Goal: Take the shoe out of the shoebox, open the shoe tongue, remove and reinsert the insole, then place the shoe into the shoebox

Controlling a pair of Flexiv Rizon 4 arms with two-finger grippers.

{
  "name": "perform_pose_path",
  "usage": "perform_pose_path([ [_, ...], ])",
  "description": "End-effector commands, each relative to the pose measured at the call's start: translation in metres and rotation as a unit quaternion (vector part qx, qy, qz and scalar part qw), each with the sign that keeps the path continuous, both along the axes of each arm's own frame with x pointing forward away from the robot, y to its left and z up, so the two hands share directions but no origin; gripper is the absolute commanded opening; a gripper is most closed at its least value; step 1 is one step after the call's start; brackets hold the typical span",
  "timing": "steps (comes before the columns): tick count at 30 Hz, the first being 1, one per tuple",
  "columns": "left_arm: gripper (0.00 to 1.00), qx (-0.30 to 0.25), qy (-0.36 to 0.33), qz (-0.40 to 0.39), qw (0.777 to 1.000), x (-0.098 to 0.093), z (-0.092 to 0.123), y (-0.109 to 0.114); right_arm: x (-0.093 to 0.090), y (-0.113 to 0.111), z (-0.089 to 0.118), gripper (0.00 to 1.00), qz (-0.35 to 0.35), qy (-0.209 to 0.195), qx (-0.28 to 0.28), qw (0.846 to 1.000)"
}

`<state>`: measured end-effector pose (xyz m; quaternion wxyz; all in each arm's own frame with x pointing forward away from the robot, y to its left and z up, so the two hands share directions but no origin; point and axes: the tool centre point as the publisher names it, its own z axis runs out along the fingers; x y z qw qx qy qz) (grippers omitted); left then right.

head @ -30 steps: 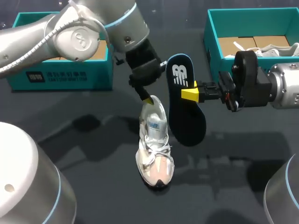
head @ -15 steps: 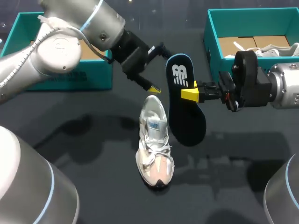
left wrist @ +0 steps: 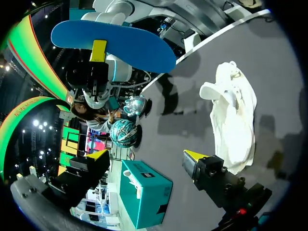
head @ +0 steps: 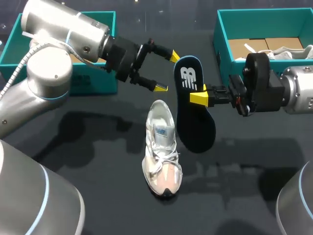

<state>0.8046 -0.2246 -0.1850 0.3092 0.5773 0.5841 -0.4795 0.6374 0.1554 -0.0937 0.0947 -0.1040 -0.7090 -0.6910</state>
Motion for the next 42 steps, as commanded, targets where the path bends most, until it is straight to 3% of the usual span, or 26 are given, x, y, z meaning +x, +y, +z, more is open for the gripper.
perform_pose_path([
  [1, 1.0, -0.117, -0.035, 0.045, 0.991, -0.015, 0.006, 0.002, 0.022, -0.009, 0.003, 0.0, 0.013, 0.034, 0.005, 0.999],
  [9, 1.0, -0.155, -0.068, 0.071, 0.983, -0.02, 0.025, -0.005, 0.069, -0.037, 0.007, 0.0, 0.0, 0.125, 0.021, 0.992],
  [21, 1.0, -0.158, -0.071, 0.077, 0.982, -0.019, 0.026, -0.006, 0.069, -0.037, 0.007, 0.0, 0.0, 0.125, 0.021, 0.992],
  [29, 1.0, -0.163, -0.085, 0.077, 0.98, -0.02, 0.031, -0.017, 0.119, -0.05, 0.003, 0.0, -0.048, 0.234, 0.029, 0.971],
  [40, 1.0, -0.162, -0.083, 0.077, 0.98, -0.02, 0.031, -0.017, 0.119, -0.05, 0.003, 0.0, -0.048, 0.234, 0.029, 0.971],
  [42, 1.0, -0.161, -0.087, 0.086, 0.979, -0.019, 0.031, -0.019, 0.129, -0.048, 0.0, 0.0, -0.05, 0.269, 0.023, 0.961],
])
